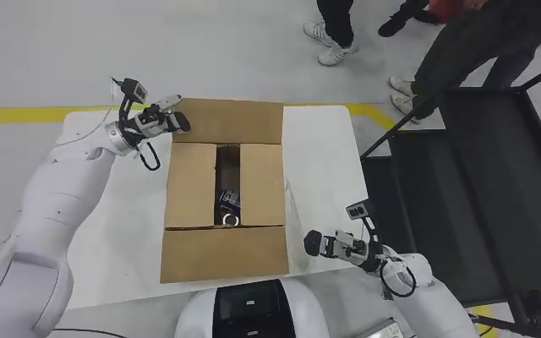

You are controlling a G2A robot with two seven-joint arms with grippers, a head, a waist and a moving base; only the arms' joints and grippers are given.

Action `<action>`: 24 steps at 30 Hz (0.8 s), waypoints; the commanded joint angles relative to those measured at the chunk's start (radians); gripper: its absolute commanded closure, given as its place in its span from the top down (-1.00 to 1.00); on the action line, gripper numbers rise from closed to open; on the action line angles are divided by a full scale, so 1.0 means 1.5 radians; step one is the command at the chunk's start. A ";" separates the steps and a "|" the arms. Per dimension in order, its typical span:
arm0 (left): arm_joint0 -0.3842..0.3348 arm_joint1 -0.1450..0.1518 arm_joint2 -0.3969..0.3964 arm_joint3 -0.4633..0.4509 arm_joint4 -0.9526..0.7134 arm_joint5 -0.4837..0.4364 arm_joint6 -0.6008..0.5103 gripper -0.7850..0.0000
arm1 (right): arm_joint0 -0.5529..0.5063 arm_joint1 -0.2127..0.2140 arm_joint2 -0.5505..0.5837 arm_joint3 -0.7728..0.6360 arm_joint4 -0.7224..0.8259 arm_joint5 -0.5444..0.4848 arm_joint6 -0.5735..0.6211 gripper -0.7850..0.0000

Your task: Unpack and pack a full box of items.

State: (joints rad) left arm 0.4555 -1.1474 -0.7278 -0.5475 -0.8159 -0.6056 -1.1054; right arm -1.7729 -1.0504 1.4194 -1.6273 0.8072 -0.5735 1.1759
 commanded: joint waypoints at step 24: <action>-0.075 -0.068 0.083 0.201 0.318 -0.108 0.189 1.00 | 0.007 -0.002 -0.022 -0.023 -0.085 0.015 -0.043 1.00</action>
State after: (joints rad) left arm 0.3509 -1.2529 -0.6047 -0.2591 -0.3639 -0.7526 -0.8343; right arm -1.7663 -1.0530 1.3898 -1.6596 0.6878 -0.5544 1.1151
